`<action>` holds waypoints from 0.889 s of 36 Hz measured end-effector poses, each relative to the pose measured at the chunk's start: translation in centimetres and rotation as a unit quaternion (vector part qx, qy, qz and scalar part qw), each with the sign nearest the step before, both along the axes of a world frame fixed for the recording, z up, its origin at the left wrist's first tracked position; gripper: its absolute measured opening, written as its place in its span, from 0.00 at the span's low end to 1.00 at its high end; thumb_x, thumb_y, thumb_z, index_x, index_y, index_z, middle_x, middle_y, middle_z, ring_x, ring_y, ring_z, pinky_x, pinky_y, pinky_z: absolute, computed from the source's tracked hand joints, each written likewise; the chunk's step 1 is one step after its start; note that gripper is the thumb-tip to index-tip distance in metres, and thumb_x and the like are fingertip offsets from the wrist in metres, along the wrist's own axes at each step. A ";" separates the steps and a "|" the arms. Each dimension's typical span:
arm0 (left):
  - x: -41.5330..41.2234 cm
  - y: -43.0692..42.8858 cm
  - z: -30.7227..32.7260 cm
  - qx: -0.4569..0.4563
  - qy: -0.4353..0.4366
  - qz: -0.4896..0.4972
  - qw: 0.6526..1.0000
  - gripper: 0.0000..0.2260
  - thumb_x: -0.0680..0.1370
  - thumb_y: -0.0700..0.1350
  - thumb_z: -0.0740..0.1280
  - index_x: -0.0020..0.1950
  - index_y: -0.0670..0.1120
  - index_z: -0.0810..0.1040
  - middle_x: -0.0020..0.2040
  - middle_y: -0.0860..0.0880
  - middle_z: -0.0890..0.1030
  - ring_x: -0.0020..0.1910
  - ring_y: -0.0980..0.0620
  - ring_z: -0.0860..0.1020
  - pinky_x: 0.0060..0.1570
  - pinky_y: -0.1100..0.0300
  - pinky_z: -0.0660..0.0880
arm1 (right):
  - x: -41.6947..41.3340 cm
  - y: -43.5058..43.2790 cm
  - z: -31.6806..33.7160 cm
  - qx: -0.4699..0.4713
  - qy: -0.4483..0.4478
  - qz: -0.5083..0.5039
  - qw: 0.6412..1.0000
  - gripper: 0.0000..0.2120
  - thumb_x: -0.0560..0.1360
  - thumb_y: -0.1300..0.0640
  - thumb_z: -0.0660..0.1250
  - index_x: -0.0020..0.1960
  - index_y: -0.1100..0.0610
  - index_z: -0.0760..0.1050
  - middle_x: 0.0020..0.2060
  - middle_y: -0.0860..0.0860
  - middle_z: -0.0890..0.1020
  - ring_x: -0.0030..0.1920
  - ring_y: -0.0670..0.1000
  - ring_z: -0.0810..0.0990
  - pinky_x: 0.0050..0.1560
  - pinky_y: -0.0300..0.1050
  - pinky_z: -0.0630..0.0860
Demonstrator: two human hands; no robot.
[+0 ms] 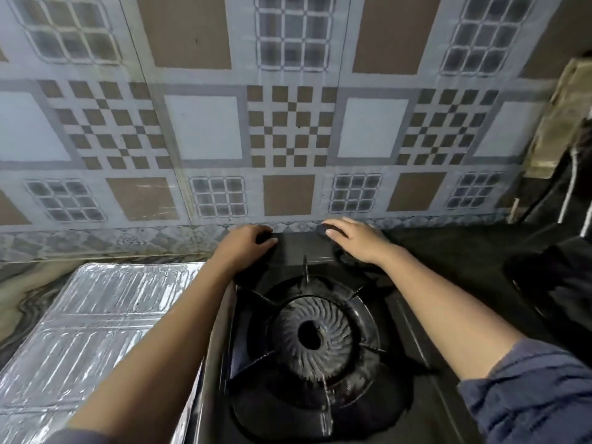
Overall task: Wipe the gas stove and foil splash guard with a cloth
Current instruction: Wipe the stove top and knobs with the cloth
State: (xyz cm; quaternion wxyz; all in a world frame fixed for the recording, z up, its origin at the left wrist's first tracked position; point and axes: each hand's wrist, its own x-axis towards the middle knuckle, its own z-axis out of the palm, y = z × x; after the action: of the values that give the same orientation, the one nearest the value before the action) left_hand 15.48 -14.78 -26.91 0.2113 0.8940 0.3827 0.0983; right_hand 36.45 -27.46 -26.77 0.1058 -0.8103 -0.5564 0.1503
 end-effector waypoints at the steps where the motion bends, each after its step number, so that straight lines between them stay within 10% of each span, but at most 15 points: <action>1: 0.4 -0.2 0.2 0.002 0.013 -0.005 1.000 0.19 0.77 0.54 0.63 0.65 0.48 0.74 0.63 0.45 0.78 0.60 0.44 0.76 0.56 0.55 0.71 | 0.5 -0.5 0.0 0.000 -0.001 -0.006 1.000 0.22 0.80 0.41 0.47 0.71 0.44 0.61 0.73 0.48 0.63 0.71 0.54 0.65 0.68 0.54 0.64; 32: 18.4 -8.5 1.7 -0.079 0.057 -0.107 0.989 0.13 0.79 0.49 0.63 0.58 0.43 0.78 0.57 0.42 0.79 0.55 0.45 0.76 0.49 0.58 0.69 | 15.9 -11.5 -0.5 0.028 -0.064 -0.169 0.983 0.21 0.81 0.44 0.47 0.70 0.47 0.63 0.71 0.49 0.68 0.69 0.54 0.66 0.67 0.51 0.63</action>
State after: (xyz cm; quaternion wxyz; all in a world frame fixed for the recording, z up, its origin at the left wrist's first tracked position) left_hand 33.90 -23.24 -25.23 0.2679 0.9146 0.3027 -0.0067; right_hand 52.40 -38.95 -27.23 0.1169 -0.8971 -0.4215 0.0625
